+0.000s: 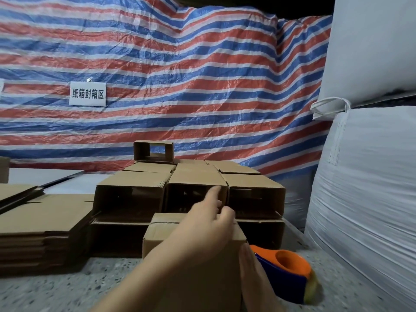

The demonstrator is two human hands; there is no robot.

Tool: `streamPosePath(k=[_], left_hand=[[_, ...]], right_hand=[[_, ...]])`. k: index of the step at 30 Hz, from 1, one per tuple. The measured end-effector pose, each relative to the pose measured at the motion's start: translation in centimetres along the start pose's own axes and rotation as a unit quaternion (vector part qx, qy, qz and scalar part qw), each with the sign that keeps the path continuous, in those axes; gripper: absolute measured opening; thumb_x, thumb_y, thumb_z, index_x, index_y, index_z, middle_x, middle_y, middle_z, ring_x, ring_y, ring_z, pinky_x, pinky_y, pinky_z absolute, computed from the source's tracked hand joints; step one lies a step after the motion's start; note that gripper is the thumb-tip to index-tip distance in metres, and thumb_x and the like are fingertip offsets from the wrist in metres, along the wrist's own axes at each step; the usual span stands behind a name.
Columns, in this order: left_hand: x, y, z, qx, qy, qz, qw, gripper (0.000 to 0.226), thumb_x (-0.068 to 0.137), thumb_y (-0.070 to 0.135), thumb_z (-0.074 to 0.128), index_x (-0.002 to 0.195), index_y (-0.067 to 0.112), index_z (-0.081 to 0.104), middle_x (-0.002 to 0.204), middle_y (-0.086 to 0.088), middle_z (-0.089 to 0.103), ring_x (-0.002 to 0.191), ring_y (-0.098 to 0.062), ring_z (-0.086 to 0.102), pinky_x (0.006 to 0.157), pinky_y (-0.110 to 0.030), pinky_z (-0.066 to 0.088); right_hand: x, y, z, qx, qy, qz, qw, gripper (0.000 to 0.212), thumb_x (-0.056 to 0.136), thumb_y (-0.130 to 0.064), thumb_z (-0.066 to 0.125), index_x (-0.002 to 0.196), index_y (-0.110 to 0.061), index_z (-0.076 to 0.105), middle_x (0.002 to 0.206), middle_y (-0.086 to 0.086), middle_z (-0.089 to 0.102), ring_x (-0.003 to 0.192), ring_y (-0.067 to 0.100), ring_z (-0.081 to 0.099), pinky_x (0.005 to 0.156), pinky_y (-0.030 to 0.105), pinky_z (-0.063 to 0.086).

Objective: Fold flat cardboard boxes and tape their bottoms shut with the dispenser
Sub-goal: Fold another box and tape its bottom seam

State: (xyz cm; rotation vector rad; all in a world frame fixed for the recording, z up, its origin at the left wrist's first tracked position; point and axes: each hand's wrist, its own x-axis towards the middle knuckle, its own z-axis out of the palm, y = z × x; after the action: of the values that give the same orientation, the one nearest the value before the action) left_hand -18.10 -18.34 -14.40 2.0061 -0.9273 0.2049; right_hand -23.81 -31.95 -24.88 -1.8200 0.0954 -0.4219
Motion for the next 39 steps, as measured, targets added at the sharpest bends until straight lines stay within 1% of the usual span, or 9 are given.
streamPosePath(k=[4, 10, 13, 16, 22, 27, 31, 34, 39], left_hand=[[0.2, -2.3, -3.8, -0.035, 0.123, -0.020, 0.992, 0.044, 0.101, 0.037, 0.045, 0.144, 0.027, 0.043, 0.109, 0.020, 0.063, 0.086, 0.012, 0.057, 0.068, -0.008, 0.040], [-5.0, -6.5, -7.1, -0.011, 0.313, 0.044, 0.949, 0.052, 0.093, 0.056, 0.037, 0.127, 0.024, 0.058, 0.116, 0.014, 0.063, 0.108, 0.000, 0.058, 0.087, -0.025, 0.049], [-5.4, -6.5, -7.4, -0.181, 0.351, 0.039, 0.918, 0.041, 0.094, 0.049, 0.039, 0.108, 0.020, 0.066, 0.101, 0.004, 0.071, 0.100, -0.008, 0.067, 0.086, -0.030, 0.055], [-4.4, -5.5, -7.2, -0.328, 0.340, 0.007, 0.881, 0.034, 0.105, 0.030, 0.038, 0.106, 0.009, 0.065, 0.104, -0.011, 0.071, 0.104, -0.022, 0.068, 0.092, -0.038, 0.053], [-6.8, -7.9, -5.0, -0.199, 0.360, -0.067, 0.909, 0.047, 0.088, 0.054, 0.031, 0.120, 0.032, 0.057, 0.120, 0.010, 0.063, 0.114, -0.004, 0.057, 0.101, -0.036, 0.045], [-7.9, -8.8, -2.9, -0.204, 0.216, -0.119, 0.947, 0.035, 0.102, 0.034, 0.044, 0.135, 0.047, 0.040, 0.134, 0.022, 0.047, 0.115, 0.011, 0.044, 0.104, -0.026, 0.032], [-4.7, -7.5, -6.8, -0.200, 0.193, -0.211, 0.937, 0.015, 0.101, 0.033, 0.052, 0.109, 0.044, 0.059, 0.102, 0.024, 0.062, 0.092, 0.003, 0.057, 0.074, -0.020, 0.044], [-3.6, -8.1, -7.4, -0.140, 0.155, -0.293, 0.933, 0.021, 0.098, 0.039, 0.057, 0.089, 0.027, 0.071, 0.086, 0.004, 0.071, 0.081, -0.012, 0.066, 0.056, -0.023, 0.045], [-4.4, -10.9, -5.9, -0.114, 0.125, -0.396, 0.902, 0.041, 0.092, 0.042, 0.065, 0.079, 0.005, 0.075, 0.076, -0.009, 0.071, 0.069, -0.022, 0.066, 0.055, -0.027, 0.048]], right_hand=[[0.6, -2.1, 0.6, 0.012, 0.030, 0.047, 0.998, 0.078, 0.078, -0.070, 0.026, 0.146, -0.037, 0.040, 0.129, -0.012, 0.059, 0.107, 0.003, 0.057, 0.074, 0.012, 0.038], [-0.5, -2.4, -0.3, 0.060, -0.029, -0.078, 0.995, 0.142, 0.056, -0.103, 0.031, 0.157, -0.004, 0.013, 0.160, 0.004, 0.023, 0.150, 0.023, 0.022, 0.123, 0.040, 0.018], [-0.4, -2.5, 0.1, 0.098, -0.014, -0.099, 0.990, 0.088, 0.087, -0.070, 0.055, 0.149, -0.016, 0.025, 0.159, -0.003, 0.026, 0.147, 0.016, 0.027, 0.123, 0.037, 0.021], [0.8, -2.1, 1.2, 0.007, -0.051, -0.058, 0.997, 0.113, 0.054, -0.096, 0.060, 0.146, -0.057, 0.006, 0.147, -0.029, 0.033, 0.130, -0.005, 0.046, 0.108, 0.030, 0.045], [1.9, 0.2, 0.2, 0.033, -0.033, -0.051, 0.998, 0.056, 0.082, -0.061, 0.043, 0.129, -0.071, 0.015, 0.139, -0.033, 0.040, 0.119, -0.010, 0.049, 0.104, 0.023, 0.044], [1.8, -2.0, 0.7, -0.015, 0.009, -0.027, 0.999, 0.057, 0.086, -0.061, 0.040, 0.142, -0.048, 0.041, 0.121, -0.024, 0.066, 0.105, -0.012, 0.062, 0.080, 0.008, 0.050], [4.1, -6.3, -0.2, -0.180, 0.074, 0.018, 0.981, 0.057, 0.096, -0.065, 0.038, 0.094, -0.021, 0.075, 0.084, -0.007, 0.076, 0.077, 0.005, 0.070, 0.071, 0.028, 0.057], [6.2, -7.4, -0.3, -0.225, 0.022, 0.122, 0.966, 0.064, 0.100, -0.061, 0.040, 0.112, -0.007, 0.073, 0.103, 0.010, 0.075, 0.091, 0.023, 0.070, 0.083, 0.037, 0.055], [6.1, -5.6, 1.3, -0.247, -0.038, 0.236, 0.939, 0.068, 0.102, -0.059, 0.037, 0.149, -0.011, 0.044, 0.105, 0.002, 0.062, 0.081, 0.015, 0.057, 0.064, 0.026, 0.045]])
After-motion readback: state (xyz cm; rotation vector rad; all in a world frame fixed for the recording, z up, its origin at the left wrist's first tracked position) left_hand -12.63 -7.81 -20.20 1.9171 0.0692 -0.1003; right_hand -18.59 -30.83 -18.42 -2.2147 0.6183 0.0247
